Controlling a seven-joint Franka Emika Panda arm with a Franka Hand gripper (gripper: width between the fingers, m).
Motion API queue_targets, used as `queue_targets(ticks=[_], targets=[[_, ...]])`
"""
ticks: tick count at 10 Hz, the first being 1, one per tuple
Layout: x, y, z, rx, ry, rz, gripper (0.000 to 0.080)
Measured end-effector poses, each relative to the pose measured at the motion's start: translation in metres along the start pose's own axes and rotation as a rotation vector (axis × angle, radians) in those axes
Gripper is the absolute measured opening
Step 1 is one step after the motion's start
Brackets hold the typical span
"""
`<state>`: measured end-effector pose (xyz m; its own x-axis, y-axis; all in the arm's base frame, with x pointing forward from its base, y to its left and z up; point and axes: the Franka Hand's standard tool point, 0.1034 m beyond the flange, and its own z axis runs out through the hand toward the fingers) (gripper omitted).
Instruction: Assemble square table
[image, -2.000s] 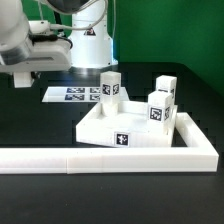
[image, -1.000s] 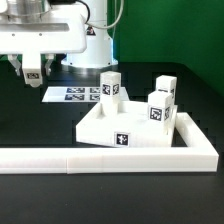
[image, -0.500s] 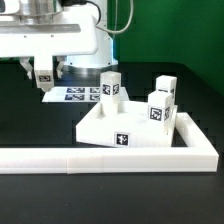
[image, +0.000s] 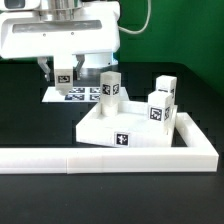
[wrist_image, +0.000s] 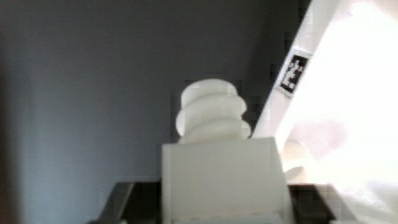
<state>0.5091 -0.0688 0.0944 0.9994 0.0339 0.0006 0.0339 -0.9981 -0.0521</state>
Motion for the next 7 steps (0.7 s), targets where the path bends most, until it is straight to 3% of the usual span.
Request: queue_targets(ticks=[4, 7], targets=[[-0.001, -0.008, 0.003, 0.009, 0.004, 0.01, 0.029], [0.024, -0.03, 0.002, 0.014, 0.027, -0.023, 0.029]])
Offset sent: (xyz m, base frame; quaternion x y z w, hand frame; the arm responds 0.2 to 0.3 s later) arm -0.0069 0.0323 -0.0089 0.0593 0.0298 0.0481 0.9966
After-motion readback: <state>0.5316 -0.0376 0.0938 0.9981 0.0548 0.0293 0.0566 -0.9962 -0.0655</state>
